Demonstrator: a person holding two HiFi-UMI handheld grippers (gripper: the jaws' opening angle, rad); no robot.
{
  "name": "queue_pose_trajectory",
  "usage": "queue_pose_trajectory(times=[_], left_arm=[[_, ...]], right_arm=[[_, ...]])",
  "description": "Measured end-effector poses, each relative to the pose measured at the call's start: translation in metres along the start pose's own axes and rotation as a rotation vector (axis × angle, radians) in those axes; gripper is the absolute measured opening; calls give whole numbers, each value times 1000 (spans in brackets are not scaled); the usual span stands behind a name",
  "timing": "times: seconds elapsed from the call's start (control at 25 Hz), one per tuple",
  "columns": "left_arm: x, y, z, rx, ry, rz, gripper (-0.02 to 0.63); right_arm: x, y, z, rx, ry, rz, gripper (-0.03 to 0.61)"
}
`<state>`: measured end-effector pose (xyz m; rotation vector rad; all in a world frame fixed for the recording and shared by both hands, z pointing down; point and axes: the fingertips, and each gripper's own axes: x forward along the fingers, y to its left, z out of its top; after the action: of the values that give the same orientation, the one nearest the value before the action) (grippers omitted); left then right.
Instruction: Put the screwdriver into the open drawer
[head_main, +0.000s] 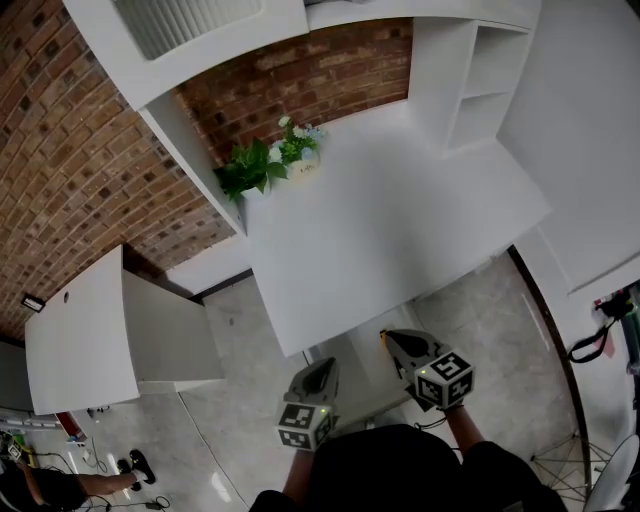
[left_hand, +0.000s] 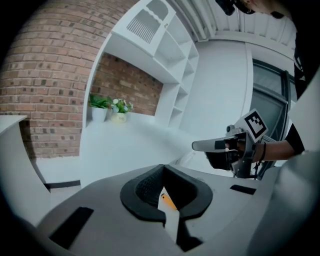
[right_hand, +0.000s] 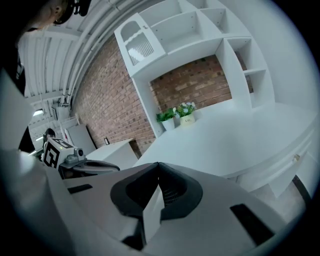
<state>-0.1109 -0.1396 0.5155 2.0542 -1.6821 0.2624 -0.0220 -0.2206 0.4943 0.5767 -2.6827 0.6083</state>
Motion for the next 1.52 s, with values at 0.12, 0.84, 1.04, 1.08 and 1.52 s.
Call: queue_pose_trajectory(times=[0.12,0.84,1.04,1.08,1.52], left_arm=[[-15,3,10,4,-51,21,8],[-79,4,58,44,-264,136,8],[-90,7,78,64,-331,165,8],[-92,7,81,69,-344,170,8],[-104,9,97,90,-394,207,8]], right_arm=[[-13,5,15,-5,-51,-5,15],[-69,12,69,13,-311,-63,15],[-78,15,81,-12,-349,-75,15],[-80,16,83,-15,-357,-75,15],[-92,16,90,-50,-397,-95,15]])
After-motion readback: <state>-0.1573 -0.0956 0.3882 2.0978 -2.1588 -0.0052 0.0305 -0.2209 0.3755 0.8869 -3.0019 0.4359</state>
